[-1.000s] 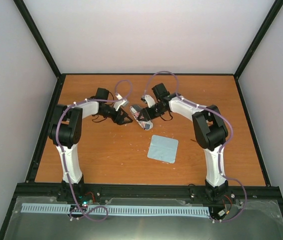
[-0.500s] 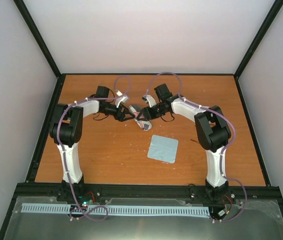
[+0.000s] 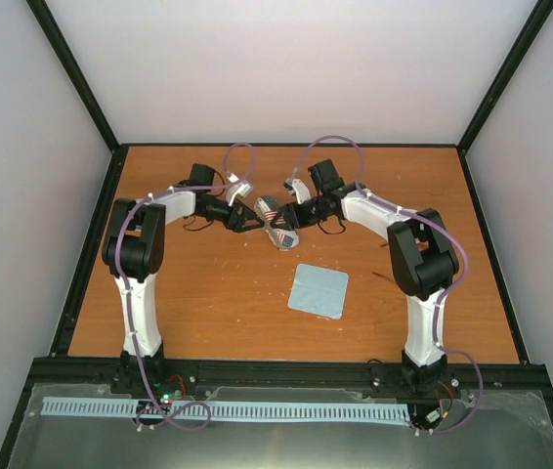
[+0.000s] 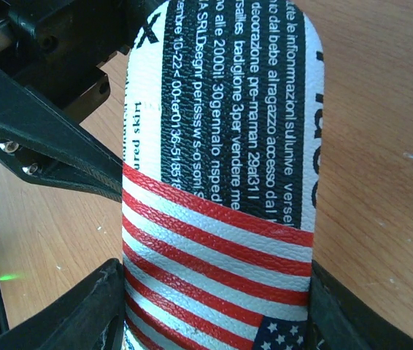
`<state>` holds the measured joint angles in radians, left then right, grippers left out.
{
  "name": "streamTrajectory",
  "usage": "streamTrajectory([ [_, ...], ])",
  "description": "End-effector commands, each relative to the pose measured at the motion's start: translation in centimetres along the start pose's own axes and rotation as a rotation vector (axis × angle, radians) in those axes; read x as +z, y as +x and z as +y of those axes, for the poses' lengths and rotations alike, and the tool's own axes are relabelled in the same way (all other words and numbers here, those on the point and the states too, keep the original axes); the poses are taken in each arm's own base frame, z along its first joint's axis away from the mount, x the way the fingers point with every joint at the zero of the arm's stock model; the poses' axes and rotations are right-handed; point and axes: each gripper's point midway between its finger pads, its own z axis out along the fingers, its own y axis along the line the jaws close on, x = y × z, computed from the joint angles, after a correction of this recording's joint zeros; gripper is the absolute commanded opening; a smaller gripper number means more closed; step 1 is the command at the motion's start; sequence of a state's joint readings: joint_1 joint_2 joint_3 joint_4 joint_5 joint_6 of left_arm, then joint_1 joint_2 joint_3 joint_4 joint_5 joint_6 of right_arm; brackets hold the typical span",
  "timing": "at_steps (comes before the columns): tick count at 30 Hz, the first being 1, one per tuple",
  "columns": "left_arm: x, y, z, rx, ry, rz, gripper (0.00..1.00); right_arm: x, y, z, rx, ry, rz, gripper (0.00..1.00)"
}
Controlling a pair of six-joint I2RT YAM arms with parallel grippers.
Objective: Organize the sunglasses
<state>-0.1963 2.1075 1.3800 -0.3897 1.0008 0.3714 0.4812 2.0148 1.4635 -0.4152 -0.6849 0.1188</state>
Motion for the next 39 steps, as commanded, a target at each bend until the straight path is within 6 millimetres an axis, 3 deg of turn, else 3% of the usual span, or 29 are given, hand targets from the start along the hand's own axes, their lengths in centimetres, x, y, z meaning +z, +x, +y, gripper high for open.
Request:
streamTrajectory([
  [1,0.3,-0.1,2.7,0.004,-0.097,0.029,0.68,-2.3,-2.0,7.7,-0.115,-0.253,-0.061,0.03],
  [30,1.4,0.0,5.5,-0.025,-0.164,0.105,0.68,-4.8,-0.7,12.0,-0.154,-0.477,-0.056,0.03],
  [33,1.4,-0.4,5.4,-0.019,-0.163,0.102,0.68,-4.7,-0.7,11.7,-0.149,-0.458,-0.06,0.03],
  [35,1.2,-0.6,5.1,-0.012,-0.167,0.097,0.68,-4.2,-1.0,10.5,-0.121,-0.402,-0.062,0.03],
  [39,0.3,-1.1,4.5,0.008,-0.188,0.084,0.84,-3.7,-1.7,6.7,-0.033,-0.353,-0.072,0.03],
])
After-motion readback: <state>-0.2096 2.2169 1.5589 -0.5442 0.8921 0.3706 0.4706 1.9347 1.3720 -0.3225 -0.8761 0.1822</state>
